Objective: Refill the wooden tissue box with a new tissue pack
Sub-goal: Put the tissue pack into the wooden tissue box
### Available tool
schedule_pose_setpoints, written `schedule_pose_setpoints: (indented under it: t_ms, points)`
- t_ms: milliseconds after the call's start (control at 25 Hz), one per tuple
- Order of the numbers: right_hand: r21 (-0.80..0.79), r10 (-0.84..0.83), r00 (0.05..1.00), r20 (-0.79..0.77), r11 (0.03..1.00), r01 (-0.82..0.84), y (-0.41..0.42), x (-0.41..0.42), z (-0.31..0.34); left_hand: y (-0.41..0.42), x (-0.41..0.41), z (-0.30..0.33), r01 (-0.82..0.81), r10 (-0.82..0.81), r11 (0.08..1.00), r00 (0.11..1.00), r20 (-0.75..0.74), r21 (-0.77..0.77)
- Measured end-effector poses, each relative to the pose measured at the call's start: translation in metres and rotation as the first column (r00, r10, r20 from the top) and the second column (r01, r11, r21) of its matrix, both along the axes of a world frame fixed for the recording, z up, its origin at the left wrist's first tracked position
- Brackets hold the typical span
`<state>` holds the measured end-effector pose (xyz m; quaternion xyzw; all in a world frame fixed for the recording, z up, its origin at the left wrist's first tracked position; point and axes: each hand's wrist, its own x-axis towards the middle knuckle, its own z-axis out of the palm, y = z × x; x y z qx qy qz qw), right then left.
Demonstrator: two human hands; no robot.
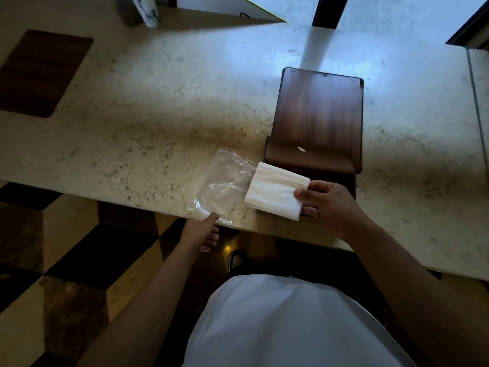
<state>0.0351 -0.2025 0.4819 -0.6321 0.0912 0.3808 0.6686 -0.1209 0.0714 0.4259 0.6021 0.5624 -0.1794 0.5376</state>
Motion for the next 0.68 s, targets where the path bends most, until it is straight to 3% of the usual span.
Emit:
schedule_pose_setpoints:
  t_ms: [120, 240, 320, 520, 680]
  points:
    - [0.025, 0.020, 1.000, 0.001, 0.999, -0.020, -0.005, -0.001, 0.003, 0.000, 0.004, 0.017, 0.024, -0.010, 0.995, 0.990, 0.143, -0.093]
    - [0.050, 0.046, 0.999, -0.003, 0.998, -0.046, -0.014, -0.001, 0.007, -0.013, 0.025, 0.043, 0.065, 0.097, 0.899, 0.935, 0.342, -0.434]
    - [0.063, 0.064, 0.998, -0.004, 0.996, -0.063, -0.021, -0.002, 0.010, -0.026, 0.043, 0.057, 0.130, 0.118, 0.834, 0.908, 0.403, -0.536]
    - [0.051, 0.082, 0.997, -0.009, 0.995, -0.081, -0.041, -0.007, 0.015, -0.056, 0.069, 0.068, 0.236, 0.089, 0.772, 0.879, 0.468, -0.590]
    - [0.005, 0.061, 0.998, -0.022, 0.998, -0.061, -0.060, -0.014, 0.014, -0.071, 0.075, 0.065, 0.412, -0.076, 0.758, 0.827, 0.558, -0.507]
